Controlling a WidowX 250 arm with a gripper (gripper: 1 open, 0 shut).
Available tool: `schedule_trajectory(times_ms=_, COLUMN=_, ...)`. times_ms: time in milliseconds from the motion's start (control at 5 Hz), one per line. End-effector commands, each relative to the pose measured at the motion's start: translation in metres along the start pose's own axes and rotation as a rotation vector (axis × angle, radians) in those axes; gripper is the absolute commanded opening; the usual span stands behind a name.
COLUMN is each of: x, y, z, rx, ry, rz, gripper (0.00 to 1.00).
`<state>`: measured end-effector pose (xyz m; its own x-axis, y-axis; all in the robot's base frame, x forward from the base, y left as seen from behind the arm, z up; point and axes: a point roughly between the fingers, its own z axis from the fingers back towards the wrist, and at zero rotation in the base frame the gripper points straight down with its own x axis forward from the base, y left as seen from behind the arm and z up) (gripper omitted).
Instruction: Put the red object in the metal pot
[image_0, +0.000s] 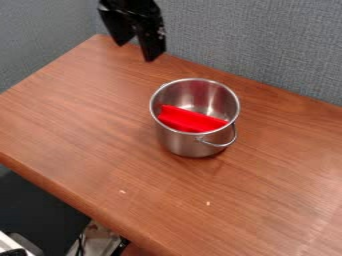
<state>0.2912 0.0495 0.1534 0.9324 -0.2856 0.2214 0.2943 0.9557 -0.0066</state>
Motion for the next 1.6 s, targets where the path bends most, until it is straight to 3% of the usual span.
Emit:
schedule_trajectory(times_ms=0, x=0.015, y=-0.011, z=0.015, rx=0.005, ry=0.006, rz=-0.08, gripper=1.0)
schedule_trajectory(times_ms=400, x=0.004, y=-0.03, z=0.03, rx=0.045, ry=0.034, rz=0.158, gripper=1.0)
schedule_trajectory(times_ms=600, x=-0.001, y=-0.03, z=0.027, rx=0.064, ry=0.044, rz=0.264, gripper=1.0)
schedule_trajectory(times_ms=1000, x=-0.005, y=-0.045, z=0.013, rx=0.009, ry=-0.053, rz=0.293, gripper=1.0)
schedule_trajectory(times_ms=1400, x=-0.017, y=-0.018, z=-0.005, rx=0.051, ry=-0.038, rz=0.342, gripper=1.0)
